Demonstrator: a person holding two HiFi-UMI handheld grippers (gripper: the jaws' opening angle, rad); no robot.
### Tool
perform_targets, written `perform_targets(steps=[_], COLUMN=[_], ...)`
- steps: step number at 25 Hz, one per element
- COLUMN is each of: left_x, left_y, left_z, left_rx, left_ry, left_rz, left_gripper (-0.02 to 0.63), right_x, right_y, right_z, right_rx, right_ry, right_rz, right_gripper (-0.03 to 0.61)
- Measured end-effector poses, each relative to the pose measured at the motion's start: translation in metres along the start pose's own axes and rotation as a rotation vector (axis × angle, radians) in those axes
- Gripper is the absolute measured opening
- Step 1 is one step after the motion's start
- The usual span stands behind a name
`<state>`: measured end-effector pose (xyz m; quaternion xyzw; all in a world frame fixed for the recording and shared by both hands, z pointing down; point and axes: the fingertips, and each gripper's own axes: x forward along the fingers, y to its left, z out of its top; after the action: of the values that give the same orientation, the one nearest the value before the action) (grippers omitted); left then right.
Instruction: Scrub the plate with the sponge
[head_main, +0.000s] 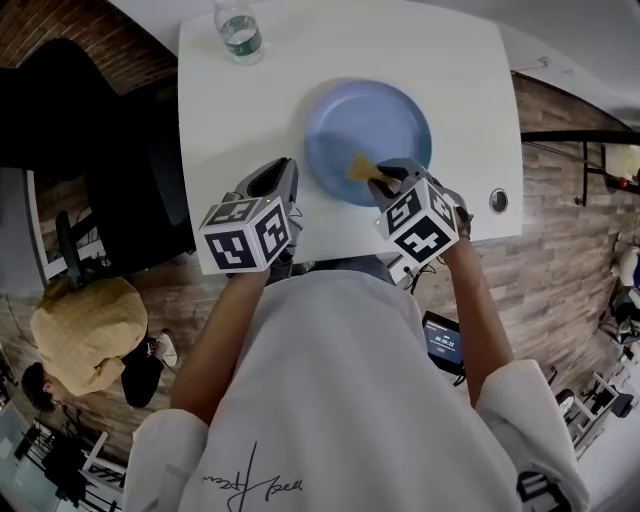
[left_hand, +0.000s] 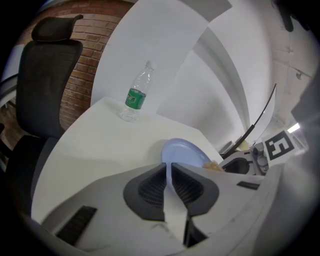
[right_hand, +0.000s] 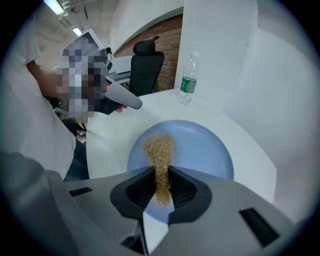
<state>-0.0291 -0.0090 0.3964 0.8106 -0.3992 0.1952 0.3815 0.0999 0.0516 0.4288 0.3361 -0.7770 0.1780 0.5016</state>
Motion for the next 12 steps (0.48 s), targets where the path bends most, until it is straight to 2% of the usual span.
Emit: perform_targets(steps=[5,12], left_x=[-0.021,-0.045], left_y=[-0.022,-0.046], left_z=[0.013,0.038], left_rx=[0.087,0.173], left_ry=[-0.036,-0.092], left_rz=[-0.057,-0.138], left_gripper=[0.04,0.04], right_x=[-0.025,-0.062], right_y=[0.007,0.003], right_z=[0.005,0.026], right_rx=[0.07,0.337], right_ry=[-0.061,-0.225], right_rz=[-0.001,-0.021], right_gripper=[0.048,0.048])
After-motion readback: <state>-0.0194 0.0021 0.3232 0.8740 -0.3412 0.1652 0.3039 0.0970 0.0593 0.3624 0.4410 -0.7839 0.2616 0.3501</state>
